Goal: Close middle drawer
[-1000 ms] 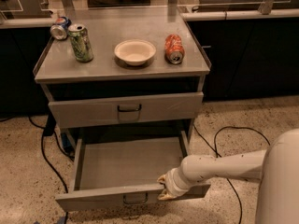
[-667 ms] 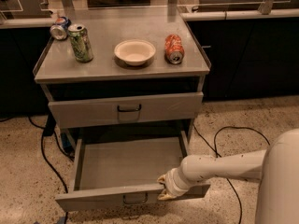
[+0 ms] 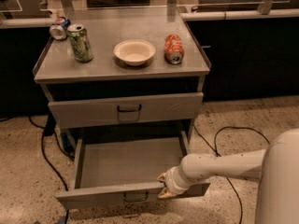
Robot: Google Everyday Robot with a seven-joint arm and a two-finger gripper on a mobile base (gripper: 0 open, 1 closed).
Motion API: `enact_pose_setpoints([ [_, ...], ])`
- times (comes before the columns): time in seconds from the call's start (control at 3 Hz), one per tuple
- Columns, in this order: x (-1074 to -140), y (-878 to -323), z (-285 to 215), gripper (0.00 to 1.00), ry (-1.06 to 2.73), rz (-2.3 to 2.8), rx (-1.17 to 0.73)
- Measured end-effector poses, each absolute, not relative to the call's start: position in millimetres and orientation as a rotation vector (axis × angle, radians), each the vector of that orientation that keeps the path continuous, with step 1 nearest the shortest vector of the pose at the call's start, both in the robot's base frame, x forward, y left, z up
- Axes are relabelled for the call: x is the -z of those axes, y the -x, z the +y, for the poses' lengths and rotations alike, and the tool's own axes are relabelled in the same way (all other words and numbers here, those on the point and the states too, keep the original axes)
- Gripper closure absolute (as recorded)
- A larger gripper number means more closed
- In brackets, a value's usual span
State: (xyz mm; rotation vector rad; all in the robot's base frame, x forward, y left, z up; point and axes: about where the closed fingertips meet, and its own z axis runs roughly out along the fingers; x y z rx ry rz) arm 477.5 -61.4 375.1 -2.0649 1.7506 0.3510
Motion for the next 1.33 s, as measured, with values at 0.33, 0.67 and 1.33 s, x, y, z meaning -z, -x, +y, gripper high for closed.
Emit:
enact_pose_setpoints([
  [0.33,-376.4,-477.7,-61.2,1.0,2.065,1.751,-0.351],
  [0.67,-375.9,-481.5,-61.1,1.0,2.069,1.743,-0.346],
  [1.33,-376.2,-491.8,-60.3,1.0,2.08,1.728,-0.337],
])
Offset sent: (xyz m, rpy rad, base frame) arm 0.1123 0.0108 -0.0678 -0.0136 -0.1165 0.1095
